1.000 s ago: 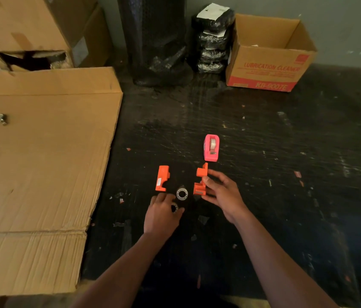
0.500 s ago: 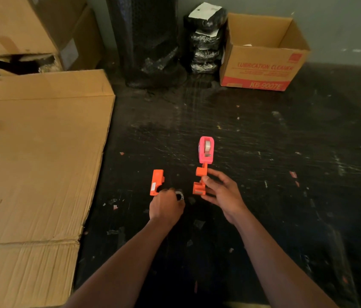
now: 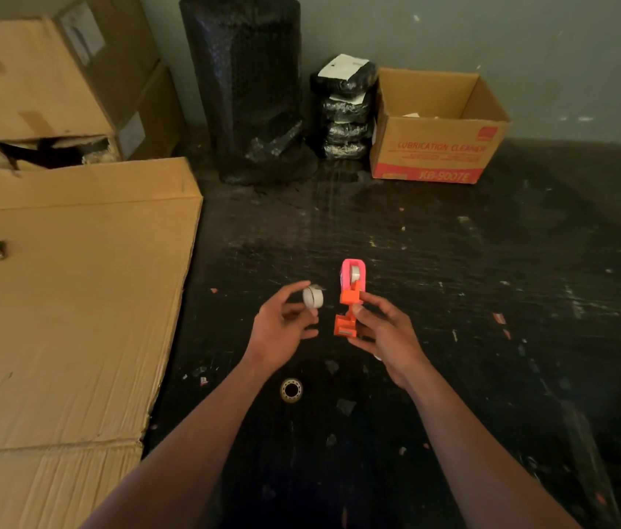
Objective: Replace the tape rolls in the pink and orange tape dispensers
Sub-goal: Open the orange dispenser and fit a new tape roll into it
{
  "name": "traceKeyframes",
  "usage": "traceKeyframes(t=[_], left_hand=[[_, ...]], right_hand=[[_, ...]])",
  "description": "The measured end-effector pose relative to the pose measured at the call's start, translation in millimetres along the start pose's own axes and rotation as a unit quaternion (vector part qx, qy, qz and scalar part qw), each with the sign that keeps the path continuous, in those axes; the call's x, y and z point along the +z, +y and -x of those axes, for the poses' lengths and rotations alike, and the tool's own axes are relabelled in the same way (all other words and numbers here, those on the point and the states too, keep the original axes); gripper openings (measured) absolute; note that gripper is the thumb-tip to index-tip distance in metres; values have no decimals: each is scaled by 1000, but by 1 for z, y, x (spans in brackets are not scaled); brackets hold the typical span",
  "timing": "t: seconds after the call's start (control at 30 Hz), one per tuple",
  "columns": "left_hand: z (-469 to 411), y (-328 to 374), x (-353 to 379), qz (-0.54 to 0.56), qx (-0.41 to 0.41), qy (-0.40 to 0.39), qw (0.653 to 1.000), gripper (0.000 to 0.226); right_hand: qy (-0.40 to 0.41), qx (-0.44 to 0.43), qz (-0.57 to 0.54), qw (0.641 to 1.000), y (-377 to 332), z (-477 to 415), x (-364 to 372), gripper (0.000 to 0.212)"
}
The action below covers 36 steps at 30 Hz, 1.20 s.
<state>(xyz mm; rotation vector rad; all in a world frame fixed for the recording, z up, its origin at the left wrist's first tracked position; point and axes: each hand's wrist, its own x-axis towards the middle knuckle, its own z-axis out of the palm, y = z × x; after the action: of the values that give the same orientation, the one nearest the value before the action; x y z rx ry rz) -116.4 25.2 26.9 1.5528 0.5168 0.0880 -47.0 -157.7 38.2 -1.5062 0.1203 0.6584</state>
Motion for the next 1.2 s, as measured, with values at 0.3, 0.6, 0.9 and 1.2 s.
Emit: traceKeyframes(t=[0.3, 0.6, 0.9, 1.2], left_hand=[[7, 19, -3, 131, -32, -52, 989, 33], [1, 23, -8, 68, -25, -28, 997, 21], [-4, 31, -10, 20, -17, -82, 996, 29], [-9, 31, 2, 21, -16, -98, 995, 36]], right_hand=[[-21, -37, 22, 999, -11, 4, 9, 31], [-33, -49, 33, 998, -11, 8, 14, 27], [-57, -41, 38, 997, -11, 7, 12, 36], [-68, -25, 31, 997, -2, 0, 8, 38]])
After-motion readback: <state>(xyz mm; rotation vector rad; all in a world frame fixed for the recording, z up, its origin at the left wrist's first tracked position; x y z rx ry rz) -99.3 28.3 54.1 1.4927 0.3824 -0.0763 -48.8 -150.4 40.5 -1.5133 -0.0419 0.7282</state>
